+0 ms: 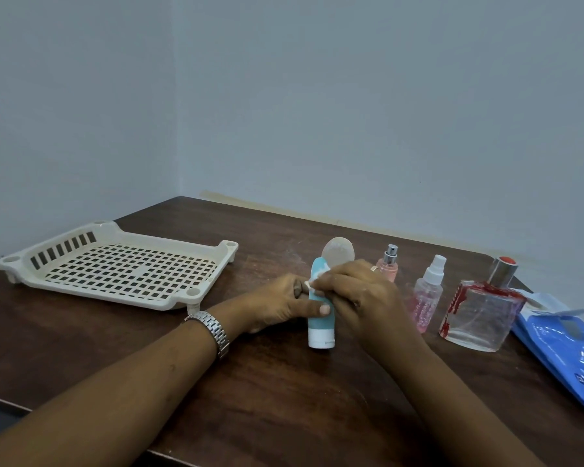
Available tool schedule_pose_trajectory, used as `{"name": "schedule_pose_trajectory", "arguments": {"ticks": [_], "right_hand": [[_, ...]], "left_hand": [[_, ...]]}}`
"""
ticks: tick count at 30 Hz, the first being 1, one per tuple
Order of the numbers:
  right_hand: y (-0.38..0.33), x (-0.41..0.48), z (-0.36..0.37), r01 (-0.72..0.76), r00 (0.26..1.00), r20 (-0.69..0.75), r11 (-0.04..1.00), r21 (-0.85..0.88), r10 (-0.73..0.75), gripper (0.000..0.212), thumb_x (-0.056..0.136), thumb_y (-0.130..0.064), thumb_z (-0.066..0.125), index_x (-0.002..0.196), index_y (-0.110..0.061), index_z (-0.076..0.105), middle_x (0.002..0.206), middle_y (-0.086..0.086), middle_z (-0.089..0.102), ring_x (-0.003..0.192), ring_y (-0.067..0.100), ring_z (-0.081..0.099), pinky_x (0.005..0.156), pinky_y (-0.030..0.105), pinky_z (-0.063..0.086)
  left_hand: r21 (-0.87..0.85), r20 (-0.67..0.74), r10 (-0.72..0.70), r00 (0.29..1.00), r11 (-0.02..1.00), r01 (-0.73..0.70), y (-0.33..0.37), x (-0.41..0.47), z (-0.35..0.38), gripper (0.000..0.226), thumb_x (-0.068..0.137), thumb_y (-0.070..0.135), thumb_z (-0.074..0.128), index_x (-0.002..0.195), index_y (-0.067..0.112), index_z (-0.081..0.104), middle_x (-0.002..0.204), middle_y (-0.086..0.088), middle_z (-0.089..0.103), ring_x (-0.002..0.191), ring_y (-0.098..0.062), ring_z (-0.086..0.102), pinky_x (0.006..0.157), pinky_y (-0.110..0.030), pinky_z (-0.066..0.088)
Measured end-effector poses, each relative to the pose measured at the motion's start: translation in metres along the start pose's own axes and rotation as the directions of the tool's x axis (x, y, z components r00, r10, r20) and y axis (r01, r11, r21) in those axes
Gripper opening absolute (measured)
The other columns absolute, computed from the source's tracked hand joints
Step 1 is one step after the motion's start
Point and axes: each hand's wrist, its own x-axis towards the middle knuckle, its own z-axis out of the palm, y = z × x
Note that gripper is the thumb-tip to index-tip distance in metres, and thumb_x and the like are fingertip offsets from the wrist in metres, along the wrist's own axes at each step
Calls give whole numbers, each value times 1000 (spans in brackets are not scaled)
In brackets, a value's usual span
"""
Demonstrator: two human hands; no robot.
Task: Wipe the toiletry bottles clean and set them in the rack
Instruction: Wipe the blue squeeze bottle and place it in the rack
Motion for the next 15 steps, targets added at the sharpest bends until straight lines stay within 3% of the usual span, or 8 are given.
{"name": "schedule_pose_trajectory", "arguments": {"ticks": [5, 9, 11, 13, 15], "right_hand": [[7, 6, 5, -159, 983, -99, 986, -52, 154, 20, 84, -16, 57, 96, -18, 73, 96, -2, 69, 88, 15, 59, 74, 28, 47], [8, 1, 9, -233, 962, -126, 968, 91, 244, 23, 83, -7, 62, 101, -17, 73, 97, 0, 70, 89, -3, 53, 80, 2, 38], [5, -2, 10, -200, 974, -92, 976, 85, 208, 23, 81, -7, 62, 99, -16, 73, 95, -1, 69, 89, -3, 51, 79, 1, 37], [1, -4, 9, -143, 988, -50, 986, 90, 148, 22, 80, -9, 62, 97, -18, 74, 93, -3, 67, 86, -1, 54, 76, 7, 42], [0, -4, 6, -104, 994, -9, 985, 140, 107, 20, 80, -11, 62, 94, -19, 74, 89, -7, 64, 83, 1, 56, 74, 10, 45]], "left_hand": [[36, 19, -10, 1000, 999, 10, 3, -1, 3, 11, 88, 2, 61, 90, 13, 64, 80, 10, 72, 79, -1, 66, 72, -14, 48], [46, 23, -2, 1000, 999, 1, 3, -2, 3, 15, 88, -2, 57, 90, 12, 62, 74, 13, 72, 75, 2, 65, 69, -11, 48], [8, 13, 12, 1000, 1000, -12, 1, -2, 2, 15, 87, -1, 59, 94, 12, 62, 86, 8, 73, 86, -4, 66, 80, -17, 51], [-33, 1, 39, 999, 999, -39, -2, -1, 0, 18, 82, 12, 68, 98, 11, 61, 97, 1, 70, 99, -14, 63, 89, -24, 51], [-43, -30, 49, 998, 998, -50, -2, -1, 0, 51, 62, 40, 84, 98, 12, 62, 97, 0, 69, 101, -14, 63, 89, -24, 51]]}}
